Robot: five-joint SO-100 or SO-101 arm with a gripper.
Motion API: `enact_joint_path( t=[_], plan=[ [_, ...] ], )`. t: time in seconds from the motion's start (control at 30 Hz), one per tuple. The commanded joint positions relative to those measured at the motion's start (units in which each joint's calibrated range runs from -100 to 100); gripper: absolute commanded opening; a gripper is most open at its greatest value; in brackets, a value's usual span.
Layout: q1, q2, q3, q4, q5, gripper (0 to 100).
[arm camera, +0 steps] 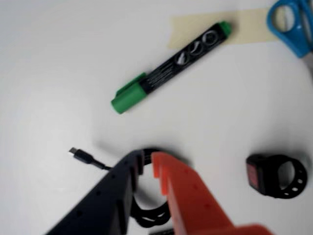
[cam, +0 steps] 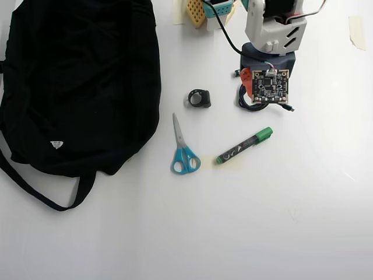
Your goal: Put the green marker into the black bag
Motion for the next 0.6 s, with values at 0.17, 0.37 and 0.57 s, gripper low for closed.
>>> enact_joint_path(
  t=[0.17,0.37,0.57],
  plan=[
    [-1.82,-0.37,-1.59,0.72,-2.01,2],
    [-1.82,-0.37,-2.22,1.5,-2.33,2],
    [-1.75,1.12,-2.4,2.19,-7.46,2]
  ],
)
